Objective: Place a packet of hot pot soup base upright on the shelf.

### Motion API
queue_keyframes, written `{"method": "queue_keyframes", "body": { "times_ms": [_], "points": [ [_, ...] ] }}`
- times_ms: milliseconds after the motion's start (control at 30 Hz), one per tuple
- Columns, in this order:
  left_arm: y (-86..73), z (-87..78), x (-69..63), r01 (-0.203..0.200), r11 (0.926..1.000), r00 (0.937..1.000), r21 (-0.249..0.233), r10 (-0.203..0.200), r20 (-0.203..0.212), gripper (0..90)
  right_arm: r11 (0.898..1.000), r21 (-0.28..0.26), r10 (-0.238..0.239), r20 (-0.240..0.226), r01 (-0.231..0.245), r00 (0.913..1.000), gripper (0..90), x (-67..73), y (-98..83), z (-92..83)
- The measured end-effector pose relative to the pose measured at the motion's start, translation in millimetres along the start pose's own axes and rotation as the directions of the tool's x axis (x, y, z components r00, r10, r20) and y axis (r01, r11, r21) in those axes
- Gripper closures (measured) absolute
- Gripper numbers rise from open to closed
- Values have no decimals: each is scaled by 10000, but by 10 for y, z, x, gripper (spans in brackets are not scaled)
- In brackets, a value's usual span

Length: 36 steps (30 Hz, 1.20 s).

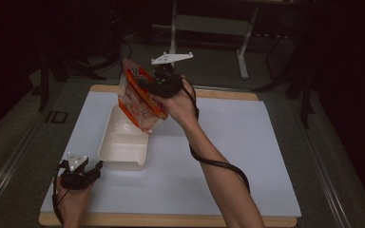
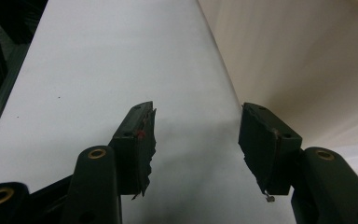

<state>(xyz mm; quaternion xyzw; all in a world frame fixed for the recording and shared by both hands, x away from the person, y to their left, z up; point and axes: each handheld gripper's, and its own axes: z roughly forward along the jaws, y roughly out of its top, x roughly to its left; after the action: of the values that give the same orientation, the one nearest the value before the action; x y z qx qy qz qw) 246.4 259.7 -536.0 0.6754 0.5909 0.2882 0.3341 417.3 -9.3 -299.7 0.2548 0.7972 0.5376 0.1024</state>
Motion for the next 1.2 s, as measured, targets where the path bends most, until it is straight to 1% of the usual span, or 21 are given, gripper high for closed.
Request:
{"method": "queue_keyframes", "body": {
  "times_ms": [133,167,233,300,333,367,433,500,533,567,700,767,800,833,933,967,1000,1067,1100,1200],
  "points": [
    [0,-1,0,0,10000,10000,3,0,18,458,9994,14,341,-91,-340,9994,900,-18,-24,78],
    [0,-1,1,0,10000,10000,6,0,21,458,9993,49,382,-40,-382,9993,900,-20,-31,101],
    [0,-3,5,21,10000,10000,-9,-21,31,458,9991,247,336,-41,-335,9994,900,-15,-40,149],
    [-1,-4,8,45,10000,10000,-11,-45,30,458,9980,454,430,-19,-429,9991,900,-14,-45,197],
    [-2,-1,8,70,10000,10000,-9,-70,34,458,9960,668,600,-14,-598,9982,900,-25,-43,225],
    [-2,0,8,67,10000,10000,5,-67,38,457,9946,823,636,78,-640,9979,900,-27,-43,253],
    [-1,-4,8,41,10000,10000,-7,-41,37,457,9904,1240,586,192,-605,9981,900,-25,-42,318],
    [-1,-4,9,61,10000,10000,-14,-60,42,457,9858,1612,406,363,-459,9985,900,-5,-49,388],
    [-1,-3,11,56,10000,10000,-17,-56,43,457,9833,1763,391,382,-452,9985,900,1,-56,423],
    [-2,-4,12,60,10000,10000,-19,-60,42,457,9809,1876,460,364,-521,9983,900,8,-67,457],
    [-2,-6,13,52,10000,10000,-21,-52,49,457,9732,2274,203,621,-340,9979,900,57,-118,597],
    [-3,-6,12,67,10000,10000,-19,-66,47,457,9718,2310,334,618,-469,9975,900,62,-121,639],
    [-4,-6,12,70,10000,10000,-19,-70,49,457,9695,2378,449,630,-586,9970,898,62,-122,659],
    [-4,-5,10,92,10000,9999,-15,-92,60,457,9674,2458,462,647,-608,9968,892,61,-129,679],
    [-5,-8,8,77,10000,10000,-64,-76,52,457,9600,2762,238,821,-457,9963,762,70,-196,721],
    [-5,-6,9,71,10000,10000,-42,-71,45,457,9599,2775,204,711,-394,9973,739,69,-237,724],
    [-6,-4,8,76,10000,10000,-27,-76,50,457,9598,2768,320,606,-476,9976,711,65,-279,718],
    [-5,-4,4,51,10000,10000,-28,-51,40,457,9651,2475,744,520,-850,9959,660,65,-346,672],
    [-4,-5,1,41,10000,10000,-19,-40,40,457,9676,2344,840,514,-938,9951,643,75,-379,642],
    [-5,2,-4,-6,10000,10000,26,6,26,455,9792,1894,651,476,-730,9967,592,148,-490,546]
  ]
}}
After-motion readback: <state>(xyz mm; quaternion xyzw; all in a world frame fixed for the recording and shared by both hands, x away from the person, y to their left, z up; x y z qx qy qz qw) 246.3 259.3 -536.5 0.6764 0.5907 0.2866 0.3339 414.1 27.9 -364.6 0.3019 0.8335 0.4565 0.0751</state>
